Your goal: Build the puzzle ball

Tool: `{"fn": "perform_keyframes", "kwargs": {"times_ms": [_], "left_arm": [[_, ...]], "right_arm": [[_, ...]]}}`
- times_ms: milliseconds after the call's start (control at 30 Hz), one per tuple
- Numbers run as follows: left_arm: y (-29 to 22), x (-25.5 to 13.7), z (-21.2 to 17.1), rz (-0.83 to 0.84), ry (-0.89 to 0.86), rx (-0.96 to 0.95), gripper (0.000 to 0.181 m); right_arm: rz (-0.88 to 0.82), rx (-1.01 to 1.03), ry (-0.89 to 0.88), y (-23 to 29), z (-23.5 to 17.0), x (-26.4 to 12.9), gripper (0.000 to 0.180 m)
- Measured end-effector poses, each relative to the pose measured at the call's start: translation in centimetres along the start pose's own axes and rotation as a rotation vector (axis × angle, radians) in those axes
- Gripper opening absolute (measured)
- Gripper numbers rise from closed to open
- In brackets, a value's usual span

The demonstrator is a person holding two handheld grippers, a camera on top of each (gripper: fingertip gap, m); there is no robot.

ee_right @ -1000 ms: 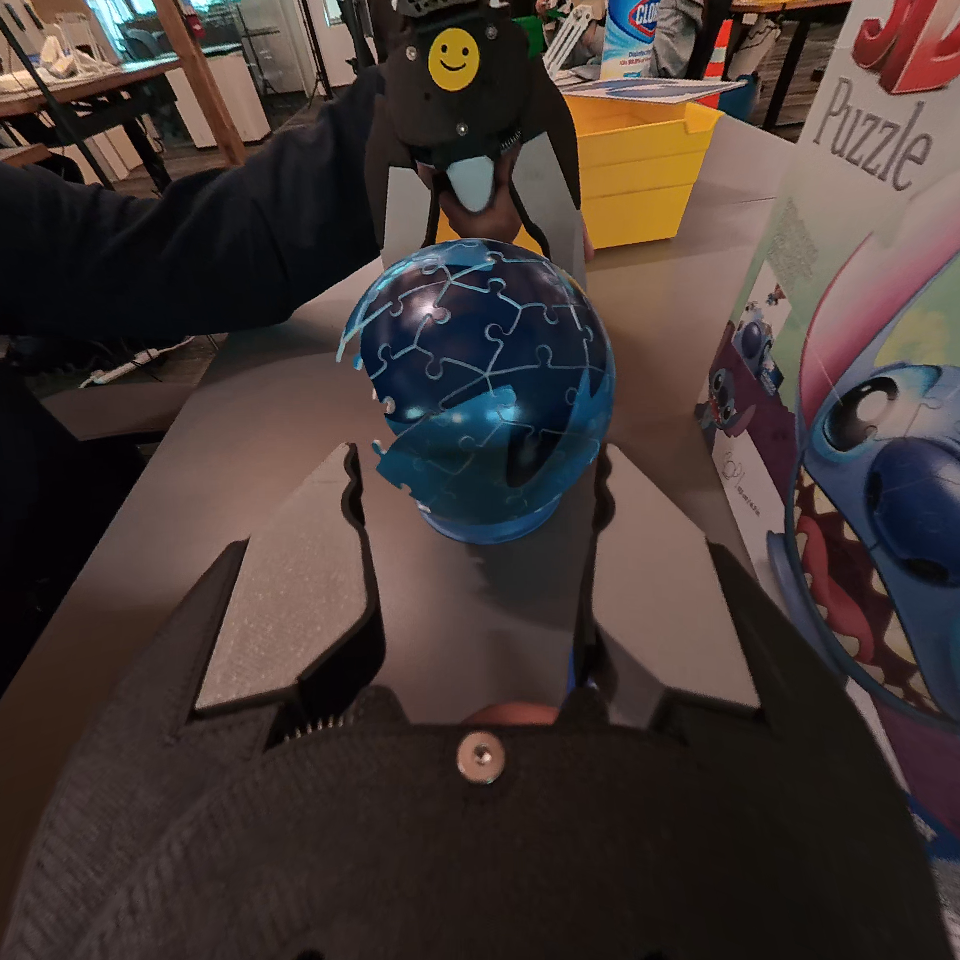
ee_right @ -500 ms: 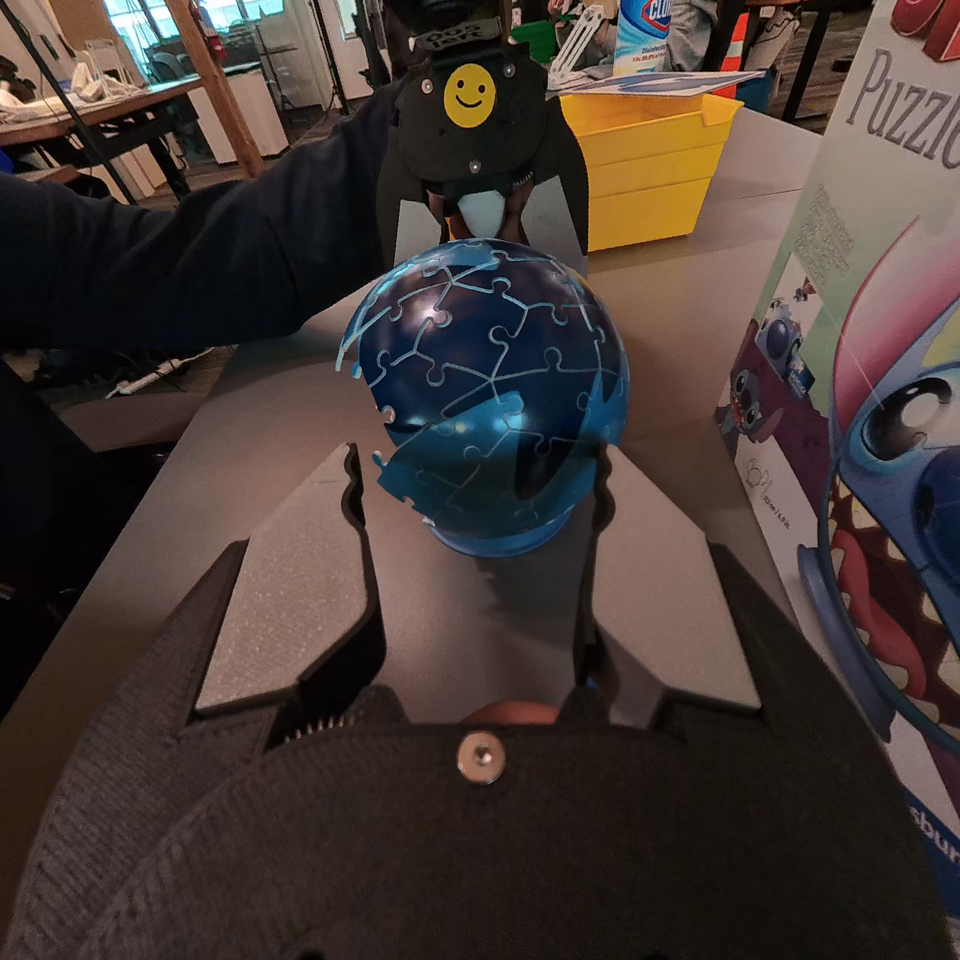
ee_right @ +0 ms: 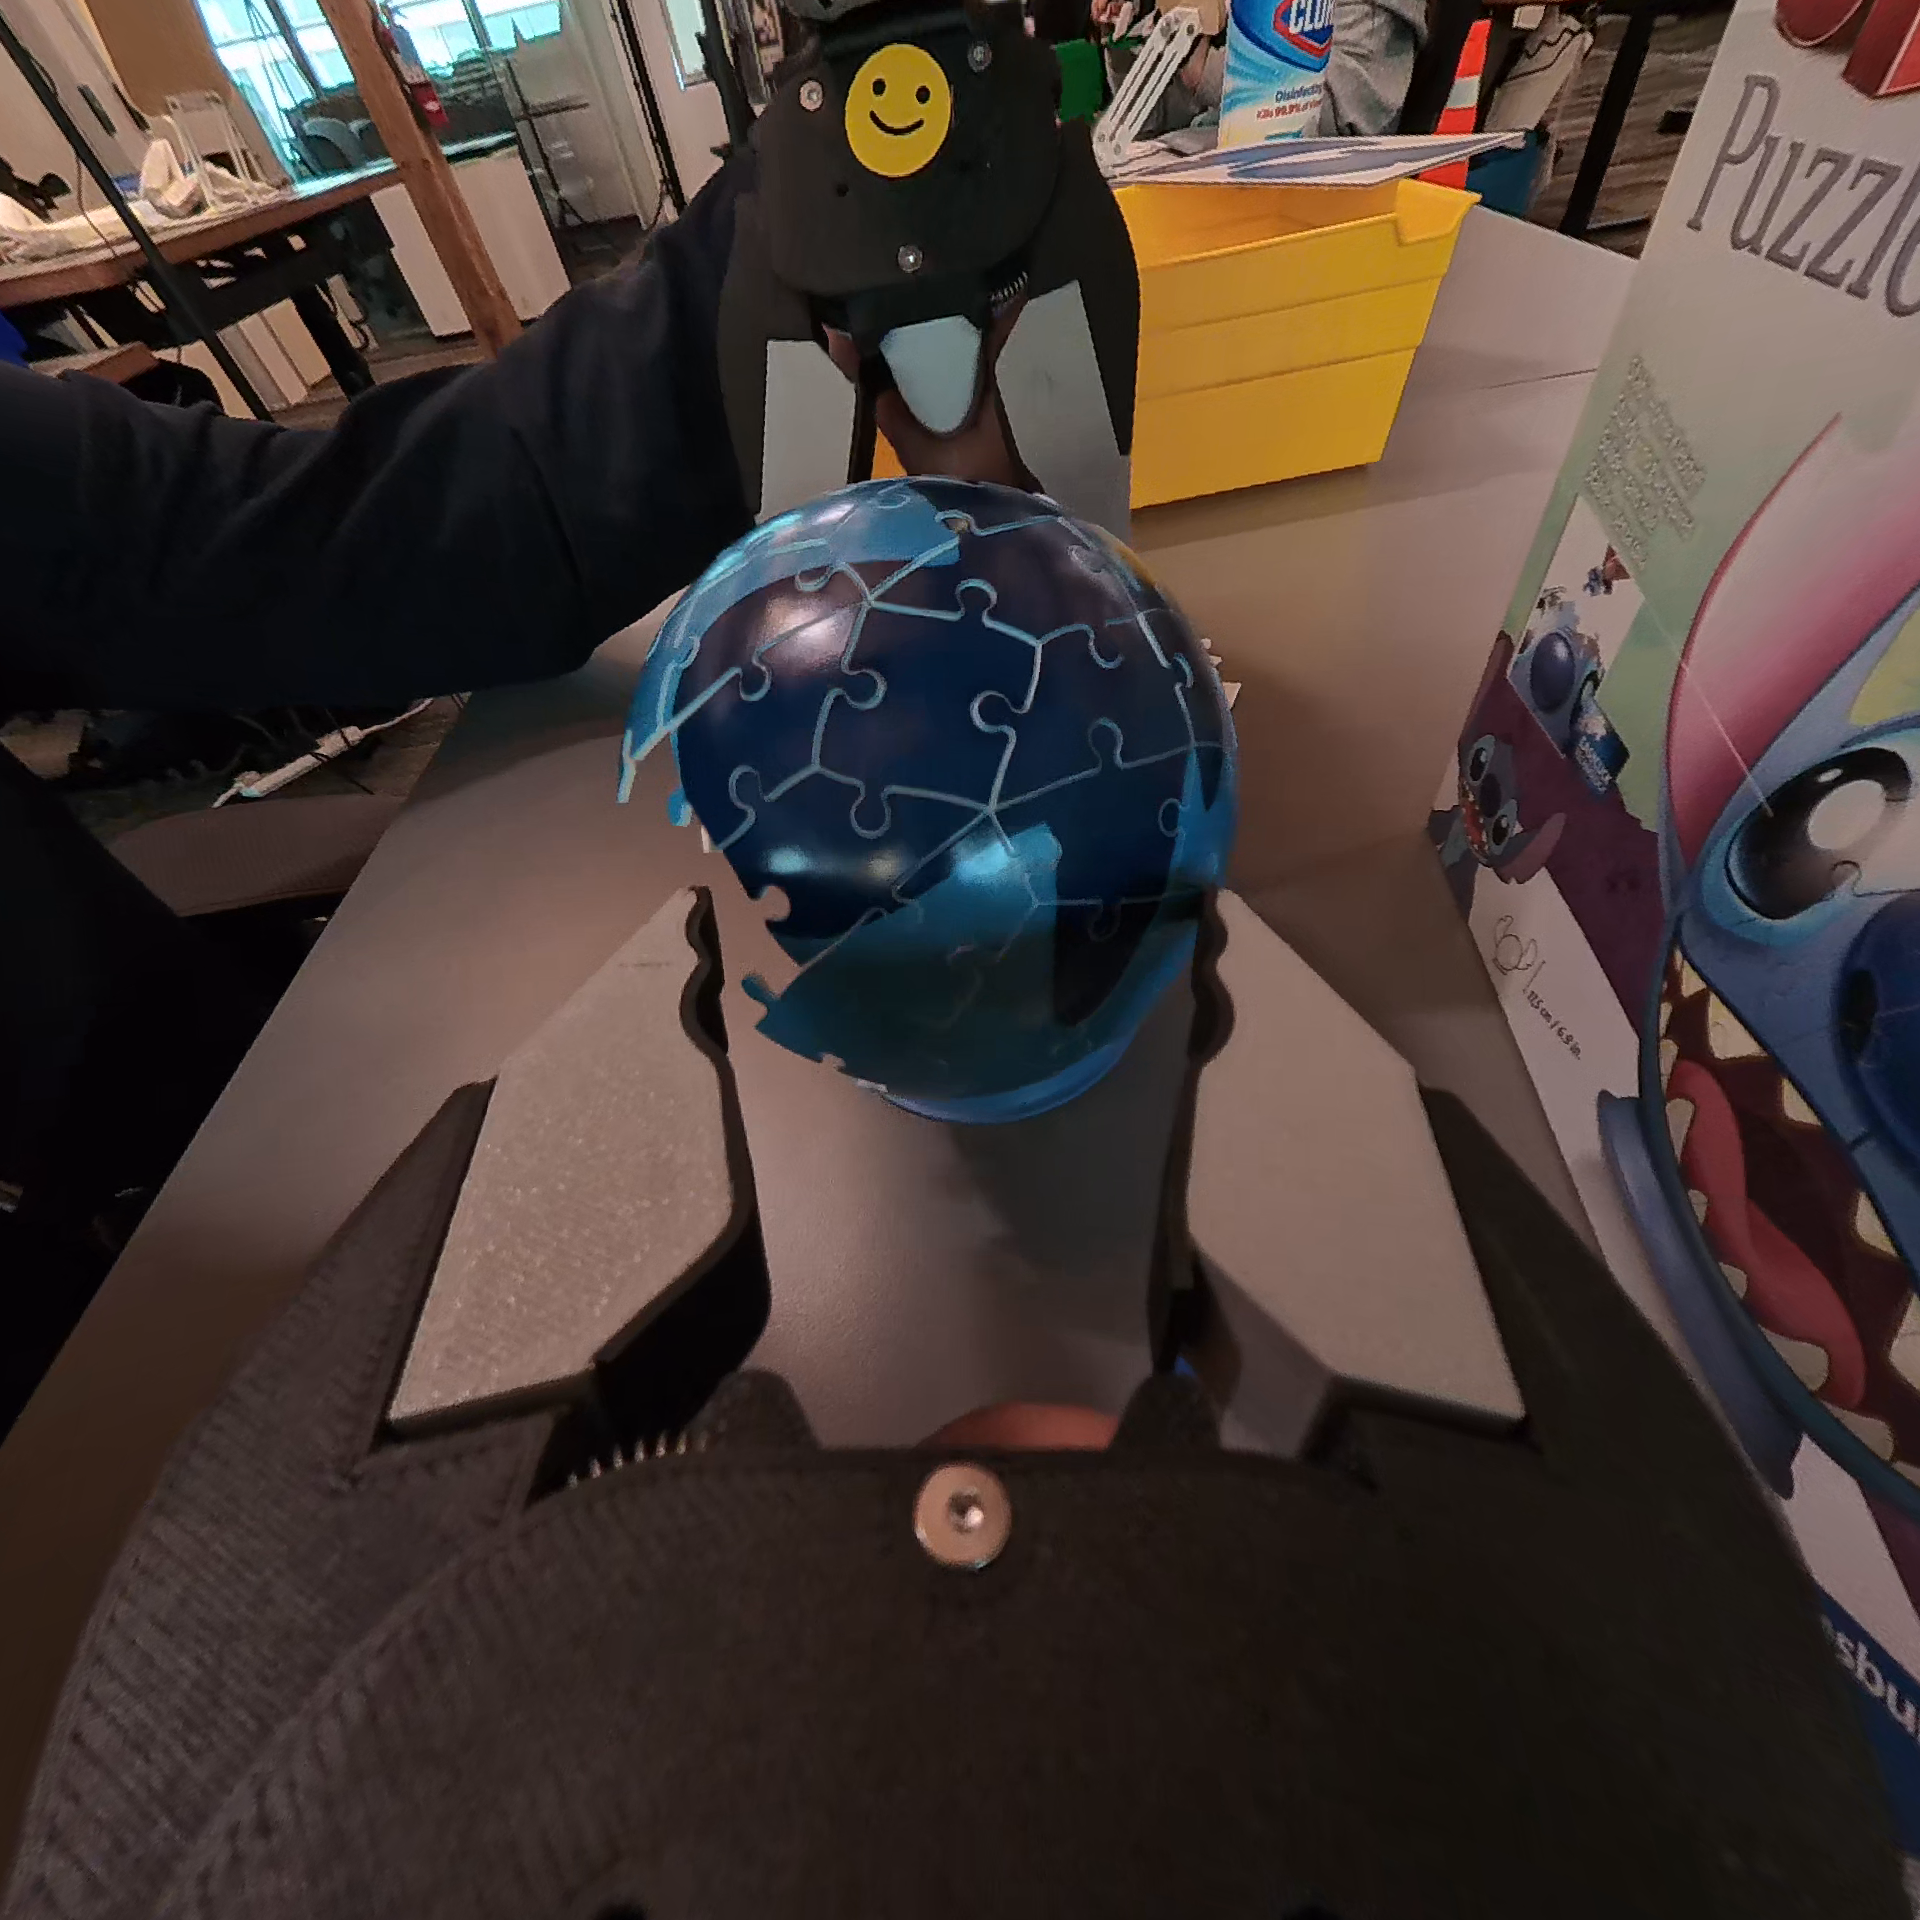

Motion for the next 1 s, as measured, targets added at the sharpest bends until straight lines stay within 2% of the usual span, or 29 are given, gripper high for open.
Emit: {"fn": "perform_keyframes", "kwargs": {"times_ms": [400,533,833,1000], "left_arm": [[-0.2,-1.2,0.7,0.060,-0.025,0.027,0.075],[-0.4,-1.4,1.1,0.058,-0.058,0.050,0.085],[-0.6,-1.6,1.3,0.065,-0.064,0.054,0.083],[-0.6,-1.6,1.3,0.068,-0.057,0.056,0.083]], "right_arm": [[0.012,-0.010,0.027,-0.4,-0.8,0.8,0.093],[0.022,-0.019,0.063,-0.3,-1.1,1.6,0.096],[0.008,-0.066,0.068,-0.3,-1.2,1.4,0.094],[-0.038,-0.111,0.146,0.1,-1.7,1.4,0.094]]}}
Point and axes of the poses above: each gripper's, where its closed fingertips meet, x out along the fingers, z out of its top, y = z × x across the jaws, the point moved 8 cm from there along -x, back along the fingers
